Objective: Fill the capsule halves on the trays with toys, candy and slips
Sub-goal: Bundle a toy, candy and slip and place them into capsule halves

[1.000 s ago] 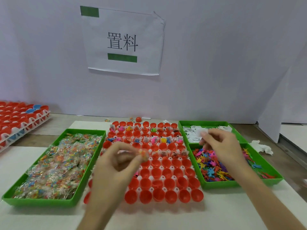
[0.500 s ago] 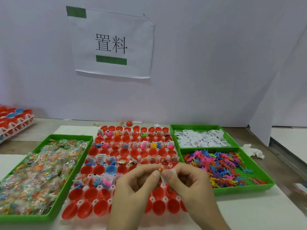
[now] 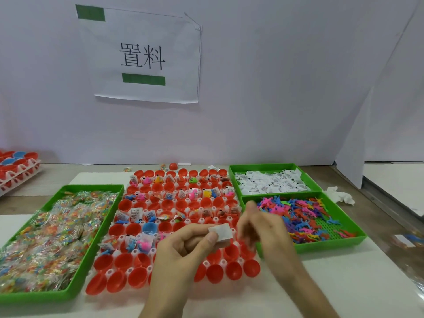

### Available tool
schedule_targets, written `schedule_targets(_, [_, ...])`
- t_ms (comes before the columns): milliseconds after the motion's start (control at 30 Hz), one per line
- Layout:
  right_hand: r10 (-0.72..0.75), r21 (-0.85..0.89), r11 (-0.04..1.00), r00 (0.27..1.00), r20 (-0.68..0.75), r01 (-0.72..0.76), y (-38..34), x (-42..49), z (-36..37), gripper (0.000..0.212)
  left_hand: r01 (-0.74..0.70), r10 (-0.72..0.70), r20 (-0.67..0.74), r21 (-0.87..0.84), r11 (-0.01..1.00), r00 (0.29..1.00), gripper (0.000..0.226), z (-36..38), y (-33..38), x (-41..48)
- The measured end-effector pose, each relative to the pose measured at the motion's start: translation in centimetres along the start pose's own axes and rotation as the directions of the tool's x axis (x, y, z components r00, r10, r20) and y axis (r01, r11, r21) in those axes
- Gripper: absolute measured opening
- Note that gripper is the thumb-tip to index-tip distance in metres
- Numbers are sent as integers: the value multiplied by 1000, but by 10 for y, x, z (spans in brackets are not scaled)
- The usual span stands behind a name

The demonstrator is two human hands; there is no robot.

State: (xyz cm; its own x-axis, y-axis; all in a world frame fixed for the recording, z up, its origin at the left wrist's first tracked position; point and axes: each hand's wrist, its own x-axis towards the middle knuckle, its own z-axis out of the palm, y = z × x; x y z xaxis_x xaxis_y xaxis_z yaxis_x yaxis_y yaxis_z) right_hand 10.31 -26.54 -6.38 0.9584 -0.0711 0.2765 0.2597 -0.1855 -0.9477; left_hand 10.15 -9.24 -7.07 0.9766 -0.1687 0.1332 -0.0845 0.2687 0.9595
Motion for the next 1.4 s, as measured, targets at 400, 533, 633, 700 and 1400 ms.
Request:
schedule_targets(400, [152, -666, 663, 932, -328, -343, 51, 17, -82, 18, 26, -26, 3, 42, 999, 1000, 17, 3, -4, -1])
schedule_targets(533, [103, -680, 654, 929, -354, -332, 53, 17, -79, 14, 21, -22, 16, 49, 999, 1000, 18, 4, -4, -2])
schedule_targets(633, [100, -652, 686, 929, -355, -323, 54, 16, -78, 18, 28, -29, 23, 32, 999, 999, 19, 4, -3, -3])
schedule_targets(700, [95, -627, 714, 930, -354, -312, 54, 17, -79, 21, 35, -35, 17, 15, 999, 999, 19, 3, -3, -3])
schedule_targets(1400, [-135, -433, 897, 873, -468, -93, 38, 17, -74, 14, 77, -77, 10, -4, 997, 997, 16, 2, -3, -2])
